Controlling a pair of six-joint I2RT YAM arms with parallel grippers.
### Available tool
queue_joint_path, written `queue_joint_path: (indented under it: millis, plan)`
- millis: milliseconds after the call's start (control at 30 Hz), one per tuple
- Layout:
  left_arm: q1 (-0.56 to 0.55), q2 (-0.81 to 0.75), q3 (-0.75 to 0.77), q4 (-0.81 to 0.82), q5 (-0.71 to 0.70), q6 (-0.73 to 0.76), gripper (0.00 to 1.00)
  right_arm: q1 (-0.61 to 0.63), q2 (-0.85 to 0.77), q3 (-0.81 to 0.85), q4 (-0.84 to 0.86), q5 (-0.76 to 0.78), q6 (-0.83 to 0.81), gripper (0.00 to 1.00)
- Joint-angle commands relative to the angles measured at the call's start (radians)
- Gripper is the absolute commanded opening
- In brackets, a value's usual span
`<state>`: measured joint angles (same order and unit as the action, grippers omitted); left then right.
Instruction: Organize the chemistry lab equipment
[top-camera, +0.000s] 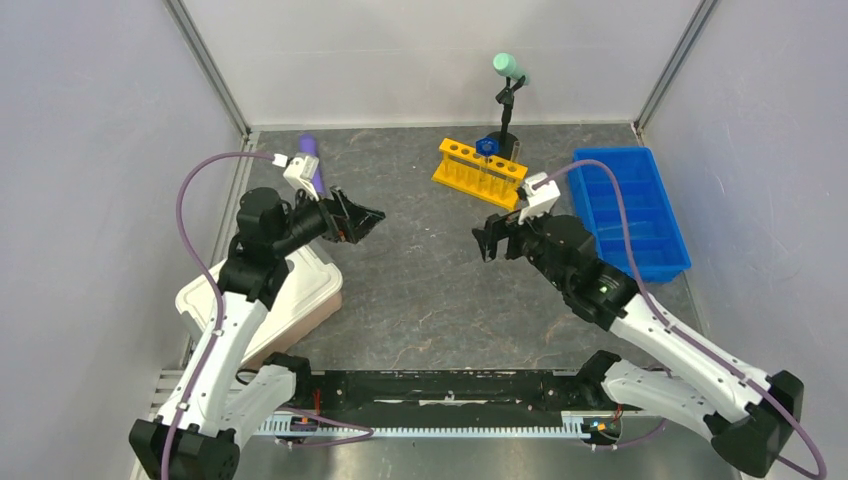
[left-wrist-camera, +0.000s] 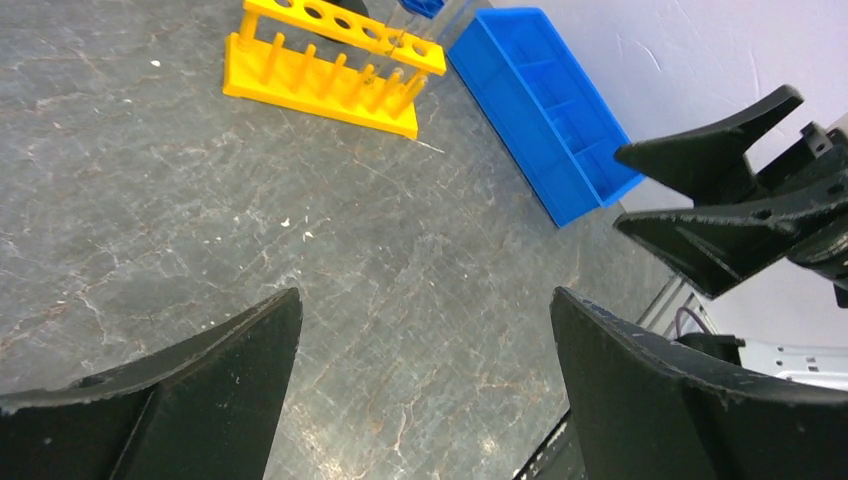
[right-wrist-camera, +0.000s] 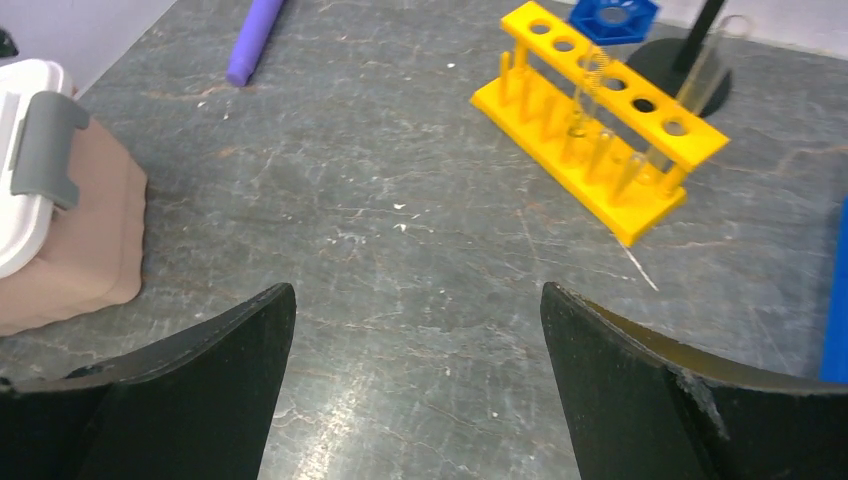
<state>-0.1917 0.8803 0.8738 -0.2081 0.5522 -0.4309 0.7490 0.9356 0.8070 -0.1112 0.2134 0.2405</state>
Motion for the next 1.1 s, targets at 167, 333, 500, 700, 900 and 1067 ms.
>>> queue_joint_path:
  millis: [167, 333, 500, 700, 900, 1067]
  plan:
    - [-0.050, -0.084, -0.066, 0.075, -0.018, 0.045, 1.00, 0.000, -0.150, -0.079, 0.053, 0.118, 0.023, 0.98]
    - [-0.051, -0.078, -0.064, 0.079, -0.018, 0.040, 1.00, 0.000, -0.152, -0.087, 0.068, 0.125, 0.013, 0.98]
    - [-0.051, -0.086, -0.067, 0.079, -0.025, 0.040, 1.00, -0.001, -0.133, -0.084, 0.069, 0.131, 0.020, 0.98]
    - [-0.051, -0.087, -0.068, 0.079, -0.032, 0.043, 1.00, 0.000, -0.128, -0.084, 0.072, 0.125, 0.031, 0.98]
    - [-0.051, -0.089, -0.068, 0.079, -0.032, 0.043, 1.00, 0.000, -0.136, -0.091, 0.088, 0.128, 0.037, 0.98]
    - [-0.051, -0.097, -0.071, 0.078, -0.034, 0.043, 1.00, 0.000, -0.130, -0.090, 0.091, 0.124, 0.044, 0.98]
